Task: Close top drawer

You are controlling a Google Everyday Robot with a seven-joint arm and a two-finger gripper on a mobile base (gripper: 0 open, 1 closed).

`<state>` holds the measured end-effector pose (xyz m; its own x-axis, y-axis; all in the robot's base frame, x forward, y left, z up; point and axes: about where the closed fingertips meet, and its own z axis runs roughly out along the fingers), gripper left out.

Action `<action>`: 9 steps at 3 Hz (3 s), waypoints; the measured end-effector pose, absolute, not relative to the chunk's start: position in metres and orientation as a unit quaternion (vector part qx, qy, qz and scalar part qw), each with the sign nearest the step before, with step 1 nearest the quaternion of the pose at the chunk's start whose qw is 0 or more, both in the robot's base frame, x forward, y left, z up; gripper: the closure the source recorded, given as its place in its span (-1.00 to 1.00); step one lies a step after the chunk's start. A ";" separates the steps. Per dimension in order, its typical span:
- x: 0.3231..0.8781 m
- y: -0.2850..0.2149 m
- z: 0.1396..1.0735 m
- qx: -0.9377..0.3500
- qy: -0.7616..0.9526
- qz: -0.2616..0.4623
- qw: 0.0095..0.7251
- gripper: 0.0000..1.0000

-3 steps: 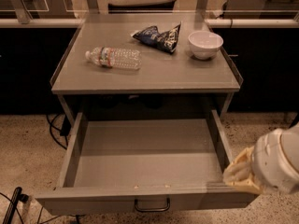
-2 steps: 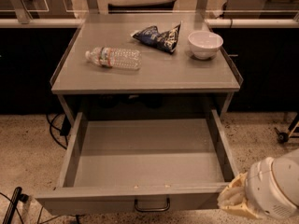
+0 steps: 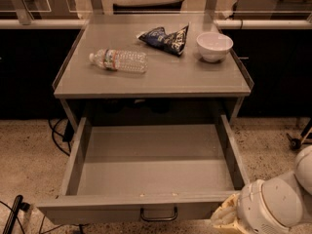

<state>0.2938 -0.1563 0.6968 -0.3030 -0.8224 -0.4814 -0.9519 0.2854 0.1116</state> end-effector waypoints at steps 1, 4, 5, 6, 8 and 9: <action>0.309 -0.135 0.672 -0.565 0.778 0.211 0.177 0.97; 0.310 -0.135 0.672 -0.565 0.778 0.210 0.177 -0.59; 0.321 -0.135 0.671 -0.569 0.780 0.197 0.172 -0.99; 0.322 -0.136 0.671 -0.569 0.780 0.196 0.172 -1.00; 0.375 -0.138 0.675 -0.581 0.779 0.166 0.169 -1.00; 0.414 -0.137 0.673 -0.589 0.776 0.161 0.161 -0.64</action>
Offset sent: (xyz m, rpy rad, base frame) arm 0.0132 0.0195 -0.0214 0.0368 0.0053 0.0097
